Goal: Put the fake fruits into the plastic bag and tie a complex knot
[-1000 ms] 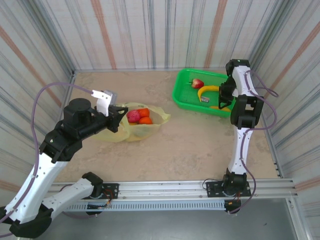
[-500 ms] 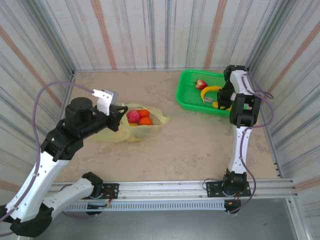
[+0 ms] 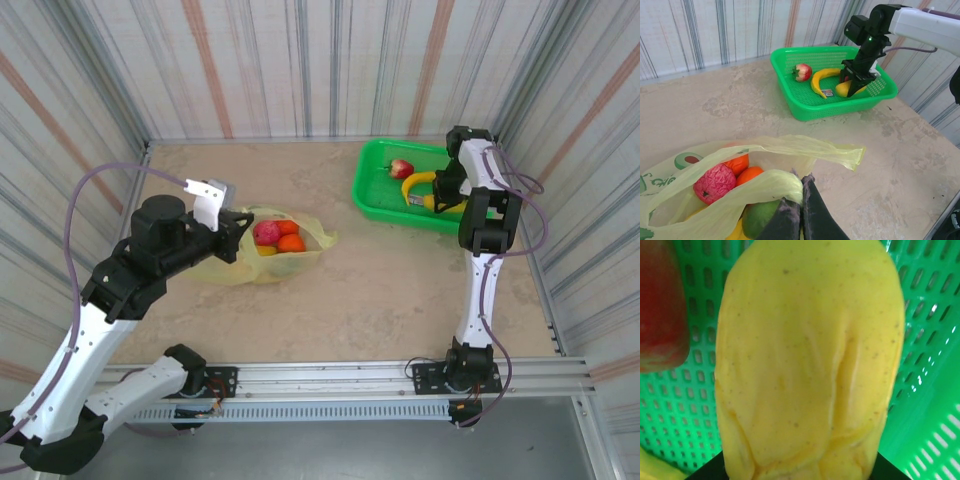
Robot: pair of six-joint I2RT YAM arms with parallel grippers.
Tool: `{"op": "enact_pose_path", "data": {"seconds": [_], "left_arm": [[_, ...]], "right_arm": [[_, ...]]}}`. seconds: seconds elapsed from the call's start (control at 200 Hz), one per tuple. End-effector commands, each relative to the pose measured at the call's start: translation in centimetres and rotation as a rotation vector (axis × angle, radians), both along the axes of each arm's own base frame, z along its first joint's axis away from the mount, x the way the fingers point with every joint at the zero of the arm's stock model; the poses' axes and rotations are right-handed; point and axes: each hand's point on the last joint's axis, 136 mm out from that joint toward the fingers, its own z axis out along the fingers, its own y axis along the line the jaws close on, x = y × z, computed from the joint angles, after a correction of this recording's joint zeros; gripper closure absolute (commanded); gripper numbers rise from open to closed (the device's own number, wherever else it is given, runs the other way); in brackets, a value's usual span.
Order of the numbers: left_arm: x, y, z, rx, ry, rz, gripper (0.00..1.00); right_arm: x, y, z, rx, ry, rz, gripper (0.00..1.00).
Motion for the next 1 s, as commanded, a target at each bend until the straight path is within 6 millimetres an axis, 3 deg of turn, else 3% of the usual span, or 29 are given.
{"op": "enact_pose_path", "data": {"seconds": [0.0,0.331,0.491,0.561,0.621,0.701,0.796,0.857,0.992], "left_arm": [[-0.3,0.2,1.4,0.004,-0.04,-0.004,1.0],[-0.5,0.6,1.0,0.005,-0.025,0.013,1.0],[-0.9,0.8,1.1,-0.015,-0.013,0.015,1.0],[-1.1,0.9,1.2,-0.019,-0.012,0.018,1.0],[-1.3,1.1,1.2,-0.019,-0.011,0.02,1.0],[-1.5,1.3,1.4,-0.021,-0.009,0.027,1.0],[-1.6,1.5,1.5,-0.023,-0.009,0.034,1.0],[-1.7,1.6,1.6,-0.026,-0.011,0.038,1.0],[-1.7,1.7,1.7,-0.029,-0.011,0.041,1.0]], "right_arm": [[0.0,0.9,5.5,0.016,-0.086,0.008,0.76],[0.6,2.8,15.0,-0.001,-0.357,0.172,0.84],[0.8,5.3,20.6,-0.149,-0.539,0.417,0.85],[0.8,7.5,23.2,-0.221,-0.642,0.605,0.85],[0.5,9.8,25.0,-0.279,-0.73,0.748,0.94],[-0.5,14.5,28.0,-0.323,-0.944,0.971,0.93],[-3.5,19.8,31.0,-0.306,-1.227,1.192,0.83],[-5.7,21.8,32.5,-0.331,-1.355,1.288,0.82],[-11.0,27.0,33.7,-0.295,-1.531,1.562,0.83]]}}
